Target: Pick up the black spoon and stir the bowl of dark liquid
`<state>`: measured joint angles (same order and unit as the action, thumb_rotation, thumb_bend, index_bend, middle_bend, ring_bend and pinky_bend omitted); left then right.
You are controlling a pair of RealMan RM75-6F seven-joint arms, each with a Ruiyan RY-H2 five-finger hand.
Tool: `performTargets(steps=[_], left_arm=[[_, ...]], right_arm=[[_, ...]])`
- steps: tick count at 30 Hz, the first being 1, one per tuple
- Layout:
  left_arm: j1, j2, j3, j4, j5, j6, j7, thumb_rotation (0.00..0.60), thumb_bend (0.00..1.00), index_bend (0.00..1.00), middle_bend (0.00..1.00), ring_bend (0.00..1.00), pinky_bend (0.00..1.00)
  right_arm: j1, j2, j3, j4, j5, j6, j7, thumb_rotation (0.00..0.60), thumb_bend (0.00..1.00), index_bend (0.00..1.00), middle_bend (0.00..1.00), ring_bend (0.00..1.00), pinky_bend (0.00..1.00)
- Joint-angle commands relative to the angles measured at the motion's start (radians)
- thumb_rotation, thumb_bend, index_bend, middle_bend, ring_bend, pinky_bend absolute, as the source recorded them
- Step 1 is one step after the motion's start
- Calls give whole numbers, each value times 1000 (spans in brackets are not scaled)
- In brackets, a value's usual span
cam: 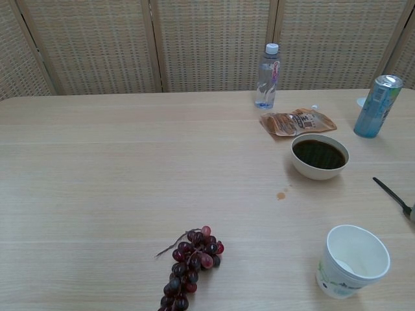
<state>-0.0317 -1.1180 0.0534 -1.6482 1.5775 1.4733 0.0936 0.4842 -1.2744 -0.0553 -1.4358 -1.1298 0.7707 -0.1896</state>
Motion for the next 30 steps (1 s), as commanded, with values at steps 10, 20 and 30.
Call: performTargets(steps=[10,20,30], left_arm=[[5,-1,2,5,-4,3,-5,600,441,0,0,0,0],[6,3,3,-2,0,6,-1,600,440,0,0,0,0],[8,5,5,-6,3,10,5,600,440,0,0,0,0]], right_arm=[[5,16,14,-20,7,9,-16,600,920,286,974,1000,1000],[2,-17,9,51,24,-24,3,600,920,291,974,1000,1000],[-7,-28,5,92,32,-31,7,600,920,297,974,1000,1000]])
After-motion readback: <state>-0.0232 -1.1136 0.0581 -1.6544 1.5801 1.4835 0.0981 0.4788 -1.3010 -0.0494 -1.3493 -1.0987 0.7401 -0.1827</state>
